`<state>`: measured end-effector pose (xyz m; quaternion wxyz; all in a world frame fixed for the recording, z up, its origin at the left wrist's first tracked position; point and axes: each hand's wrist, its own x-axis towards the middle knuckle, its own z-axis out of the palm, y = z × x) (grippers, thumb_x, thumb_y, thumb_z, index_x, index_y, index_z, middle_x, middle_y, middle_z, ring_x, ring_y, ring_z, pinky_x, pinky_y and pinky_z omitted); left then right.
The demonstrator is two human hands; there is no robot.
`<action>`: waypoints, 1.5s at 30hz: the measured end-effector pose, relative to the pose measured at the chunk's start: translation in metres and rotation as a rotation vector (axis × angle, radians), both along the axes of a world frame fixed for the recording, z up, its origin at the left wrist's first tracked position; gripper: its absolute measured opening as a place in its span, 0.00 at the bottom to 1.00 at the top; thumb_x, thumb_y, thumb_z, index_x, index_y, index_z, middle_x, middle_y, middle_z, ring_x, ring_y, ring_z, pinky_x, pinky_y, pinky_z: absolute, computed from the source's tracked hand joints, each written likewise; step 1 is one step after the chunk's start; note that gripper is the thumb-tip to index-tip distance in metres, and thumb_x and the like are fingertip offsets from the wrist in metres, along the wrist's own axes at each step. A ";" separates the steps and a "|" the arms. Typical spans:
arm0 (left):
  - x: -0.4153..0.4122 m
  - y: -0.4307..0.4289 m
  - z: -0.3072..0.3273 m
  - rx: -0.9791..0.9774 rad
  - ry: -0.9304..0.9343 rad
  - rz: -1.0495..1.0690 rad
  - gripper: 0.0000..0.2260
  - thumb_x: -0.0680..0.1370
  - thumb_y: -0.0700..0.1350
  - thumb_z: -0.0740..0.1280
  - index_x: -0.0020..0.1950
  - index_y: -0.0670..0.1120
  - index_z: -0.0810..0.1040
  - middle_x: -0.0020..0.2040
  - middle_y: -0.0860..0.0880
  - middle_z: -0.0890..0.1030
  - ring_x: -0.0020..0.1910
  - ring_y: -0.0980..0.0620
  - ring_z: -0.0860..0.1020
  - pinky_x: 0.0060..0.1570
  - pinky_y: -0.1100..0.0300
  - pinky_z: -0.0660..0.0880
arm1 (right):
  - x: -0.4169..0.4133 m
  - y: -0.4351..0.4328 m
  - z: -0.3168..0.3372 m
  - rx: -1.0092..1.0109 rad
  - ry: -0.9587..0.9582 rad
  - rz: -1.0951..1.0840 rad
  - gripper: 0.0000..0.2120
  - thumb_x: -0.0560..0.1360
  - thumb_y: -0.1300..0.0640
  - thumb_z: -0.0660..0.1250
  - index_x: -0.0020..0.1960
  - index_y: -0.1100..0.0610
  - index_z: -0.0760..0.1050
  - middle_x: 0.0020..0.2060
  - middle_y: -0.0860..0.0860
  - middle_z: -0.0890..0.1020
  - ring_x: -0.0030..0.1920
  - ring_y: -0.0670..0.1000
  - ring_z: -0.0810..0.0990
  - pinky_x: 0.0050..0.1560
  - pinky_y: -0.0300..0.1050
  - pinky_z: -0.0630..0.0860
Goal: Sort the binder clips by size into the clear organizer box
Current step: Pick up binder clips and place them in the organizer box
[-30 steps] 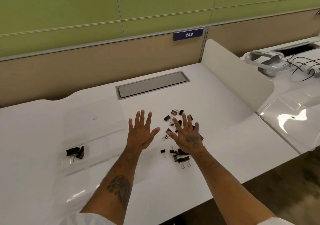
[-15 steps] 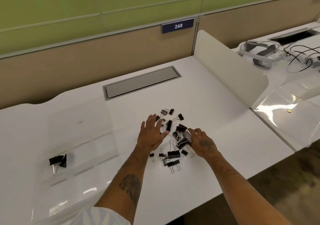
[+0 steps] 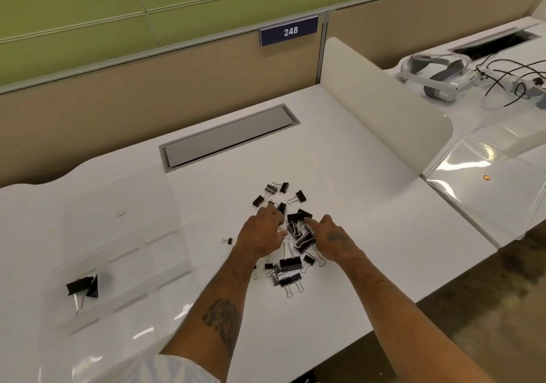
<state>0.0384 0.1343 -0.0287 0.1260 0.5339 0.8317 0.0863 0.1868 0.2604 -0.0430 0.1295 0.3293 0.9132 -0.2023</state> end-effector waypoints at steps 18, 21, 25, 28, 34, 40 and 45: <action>0.036 0.012 -0.003 -0.046 -0.140 0.022 0.19 0.70 0.60 0.71 0.46 0.48 0.70 0.43 0.52 0.74 0.40 0.51 0.74 0.39 0.56 0.72 | 0.010 0.024 0.023 -0.250 0.276 -0.381 0.07 0.79 0.54 0.59 0.56 0.51 0.64 0.44 0.55 0.77 0.41 0.55 0.77 0.39 0.45 0.72; 0.042 0.017 -0.003 -0.014 -0.122 0.056 0.20 0.72 0.63 0.69 0.48 0.47 0.71 0.45 0.51 0.75 0.41 0.52 0.73 0.41 0.56 0.73 | 0.017 0.031 0.029 -0.241 0.362 -0.439 0.07 0.79 0.56 0.58 0.57 0.49 0.65 0.44 0.56 0.79 0.41 0.56 0.77 0.40 0.46 0.74; 0.053 0.025 -0.009 -0.038 -0.086 0.079 0.27 0.71 0.65 0.69 0.58 0.46 0.73 0.56 0.49 0.73 0.53 0.51 0.74 0.48 0.54 0.75 | 0.023 0.033 0.038 -0.235 0.444 -0.464 0.13 0.79 0.56 0.58 0.62 0.46 0.64 0.43 0.54 0.79 0.41 0.56 0.78 0.42 0.47 0.74; 0.060 0.027 -0.016 -0.086 -0.056 0.099 0.32 0.68 0.67 0.70 0.60 0.44 0.73 0.63 0.47 0.71 0.61 0.48 0.72 0.51 0.52 0.75 | 0.026 0.033 0.042 -0.223 0.458 -0.486 0.14 0.78 0.54 0.59 0.62 0.45 0.64 0.44 0.53 0.79 0.43 0.56 0.78 0.45 0.48 0.75; 0.068 0.028 -0.020 -0.085 -0.008 0.159 0.32 0.70 0.64 0.70 0.63 0.42 0.72 0.68 0.45 0.69 0.65 0.47 0.68 0.53 0.53 0.75 | 0.033 0.032 0.038 -0.220 0.477 -0.496 0.15 0.77 0.55 0.62 0.63 0.47 0.66 0.48 0.52 0.80 0.43 0.55 0.78 0.43 0.44 0.71; 0.078 0.030 -0.016 -0.074 0.140 0.129 0.21 0.75 0.54 0.70 0.61 0.42 0.73 0.61 0.45 0.74 0.58 0.48 0.74 0.49 0.54 0.75 | 0.036 0.029 0.040 -0.205 0.520 -0.490 0.15 0.78 0.55 0.62 0.64 0.50 0.68 0.48 0.50 0.79 0.46 0.54 0.78 0.49 0.47 0.75; 0.079 0.029 -0.019 -0.043 0.042 0.212 0.22 0.76 0.52 0.70 0.64 0.42 0.70 0.61 0.45 0.73 0.58 0.47 0.74 0.50 0.54 0.76 | 0.041 0.027 0.037 -0.190 0.509 -0.482 0.15 0.78 0.55 0.62 0.64 0.48 0.68 0.50 0.51 0.80 0.46 0.54 0.79 0.50 0.49 0.77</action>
